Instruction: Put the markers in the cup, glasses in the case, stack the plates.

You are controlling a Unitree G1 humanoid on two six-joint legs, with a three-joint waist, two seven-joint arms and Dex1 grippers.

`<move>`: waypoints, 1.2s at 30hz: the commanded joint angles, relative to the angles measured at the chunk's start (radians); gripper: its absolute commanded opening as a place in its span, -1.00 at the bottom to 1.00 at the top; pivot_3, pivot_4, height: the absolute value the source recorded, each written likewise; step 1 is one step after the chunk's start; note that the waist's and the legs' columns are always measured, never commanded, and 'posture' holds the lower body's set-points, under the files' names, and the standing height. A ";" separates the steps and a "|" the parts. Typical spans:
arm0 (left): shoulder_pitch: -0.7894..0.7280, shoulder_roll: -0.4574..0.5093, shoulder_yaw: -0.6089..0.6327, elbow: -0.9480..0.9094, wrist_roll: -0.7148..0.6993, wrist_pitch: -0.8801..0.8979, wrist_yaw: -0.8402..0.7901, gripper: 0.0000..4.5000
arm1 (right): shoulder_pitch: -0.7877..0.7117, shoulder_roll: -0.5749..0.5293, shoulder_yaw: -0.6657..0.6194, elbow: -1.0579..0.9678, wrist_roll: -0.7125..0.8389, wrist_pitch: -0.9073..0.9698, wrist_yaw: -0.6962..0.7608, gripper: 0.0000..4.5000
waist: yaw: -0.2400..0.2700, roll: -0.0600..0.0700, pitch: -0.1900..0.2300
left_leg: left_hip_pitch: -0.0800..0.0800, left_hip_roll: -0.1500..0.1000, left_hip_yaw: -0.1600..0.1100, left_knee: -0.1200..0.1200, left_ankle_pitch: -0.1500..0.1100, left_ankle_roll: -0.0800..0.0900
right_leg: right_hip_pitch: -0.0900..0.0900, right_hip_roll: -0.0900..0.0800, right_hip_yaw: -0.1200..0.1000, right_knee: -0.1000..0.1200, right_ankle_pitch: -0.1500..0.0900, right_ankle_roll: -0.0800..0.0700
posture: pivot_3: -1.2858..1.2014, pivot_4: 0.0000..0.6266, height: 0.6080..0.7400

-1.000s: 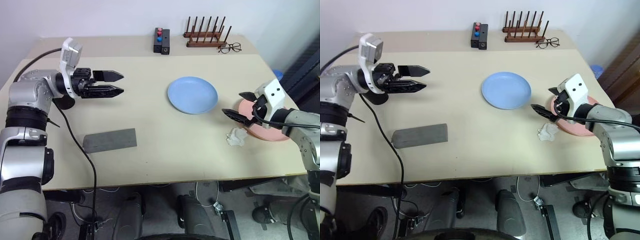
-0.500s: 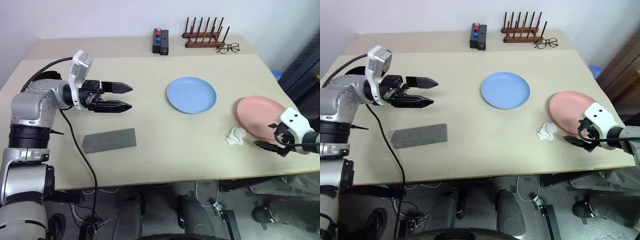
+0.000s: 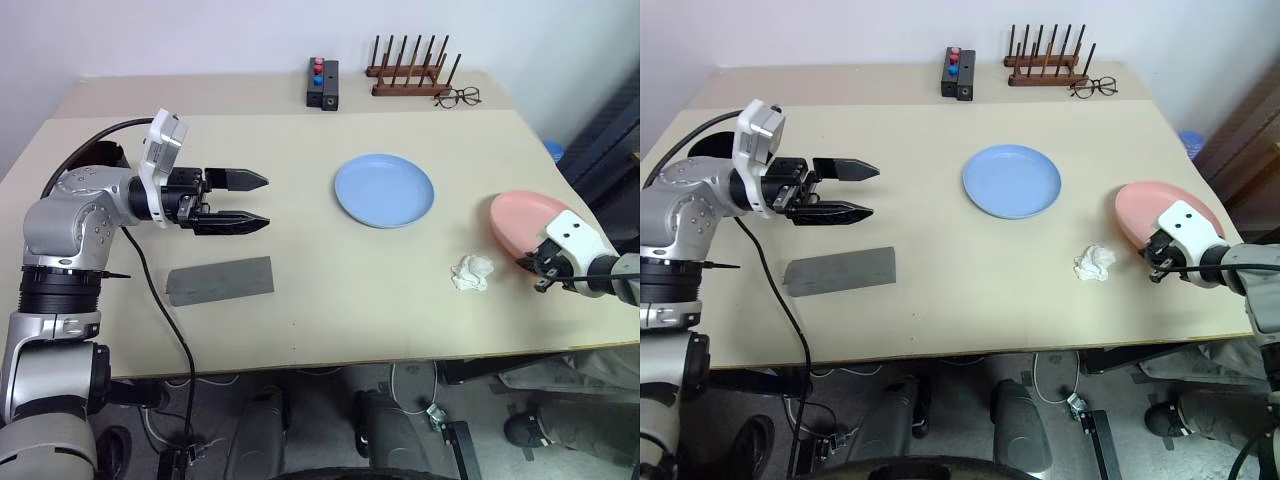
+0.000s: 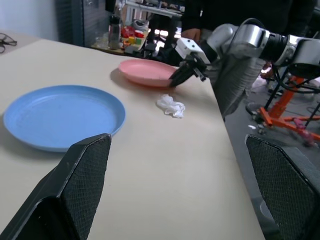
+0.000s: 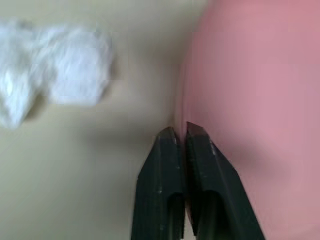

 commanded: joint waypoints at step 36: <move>0.143 0.000 0.167 -0.080 0.013 -0.129 0.295 1.00 | -0.354 0.455 0.178 -0.193 -0.018 -0.099 -0.104 -0.12 | -0.001 0.001 0.000 | -0.001 0.000 0.000 -0.001 0.000 0.000 | -0.001 0.000 0.000 0.000 0.001 0.001 | 0.03 -0.52 1.00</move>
